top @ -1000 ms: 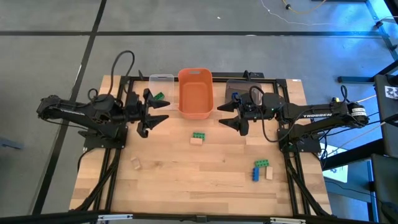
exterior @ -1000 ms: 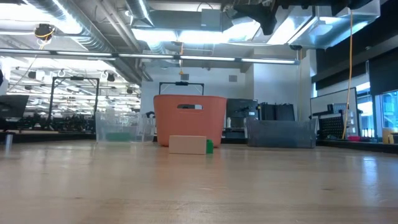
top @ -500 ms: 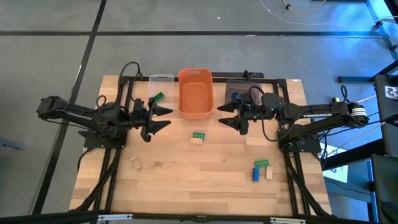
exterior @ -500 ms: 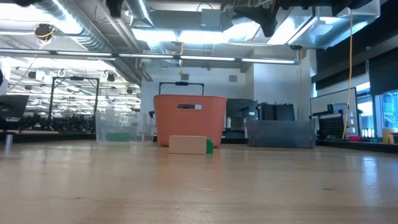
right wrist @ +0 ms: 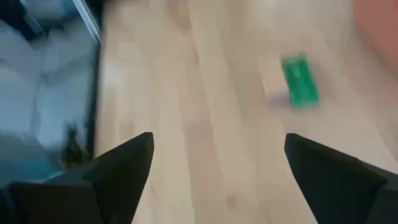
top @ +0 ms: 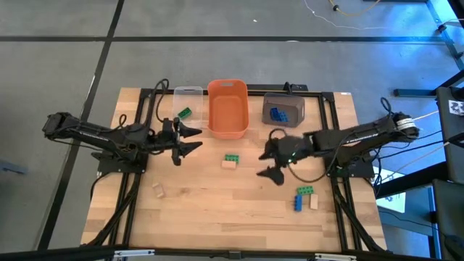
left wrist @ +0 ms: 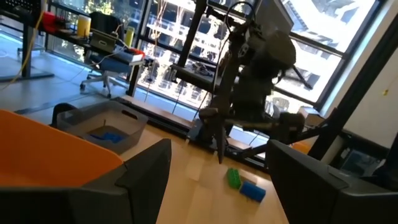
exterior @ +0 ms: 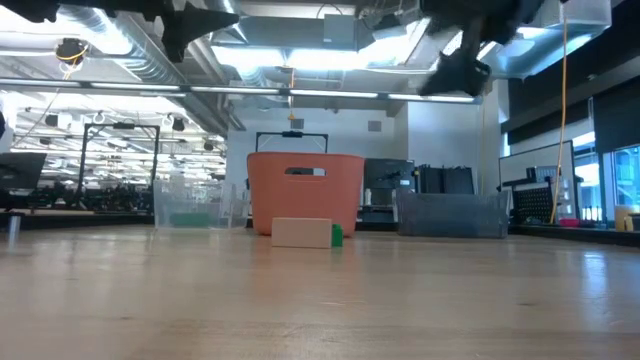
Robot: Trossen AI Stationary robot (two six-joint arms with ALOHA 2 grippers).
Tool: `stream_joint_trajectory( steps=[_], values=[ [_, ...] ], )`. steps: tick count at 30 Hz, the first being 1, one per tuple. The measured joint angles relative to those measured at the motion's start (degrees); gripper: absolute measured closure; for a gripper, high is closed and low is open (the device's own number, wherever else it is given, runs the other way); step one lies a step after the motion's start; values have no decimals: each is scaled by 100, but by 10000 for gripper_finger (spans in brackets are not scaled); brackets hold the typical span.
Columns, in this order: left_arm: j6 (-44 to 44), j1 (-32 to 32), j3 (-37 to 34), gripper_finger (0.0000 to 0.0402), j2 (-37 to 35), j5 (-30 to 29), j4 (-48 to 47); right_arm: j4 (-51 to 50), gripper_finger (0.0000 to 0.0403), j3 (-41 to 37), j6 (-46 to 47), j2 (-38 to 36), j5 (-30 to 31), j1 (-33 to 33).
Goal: Sort & place blocks by color
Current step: Put the bottom green game piece into the transparent bin
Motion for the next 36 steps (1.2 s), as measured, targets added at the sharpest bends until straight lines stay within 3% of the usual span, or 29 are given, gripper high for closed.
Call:
stream_joint_trajectory(
  steps=[7,15,21,36],
  values=[
    [7,0,0,147,0,-93,-13,-2136,40,245,196,246,-427,447],
    [50,0,0,147,0,-199,-49,-4024,40,213,235,249,-473,1560],
    [52,0,2,147,0,-236,-48,-3924,40,-362,435,257,-487,2237],
    [52,-2,2,147,1,-350,-4,-2542,45,-1221,301,1158,-262,2308]
  ],
)
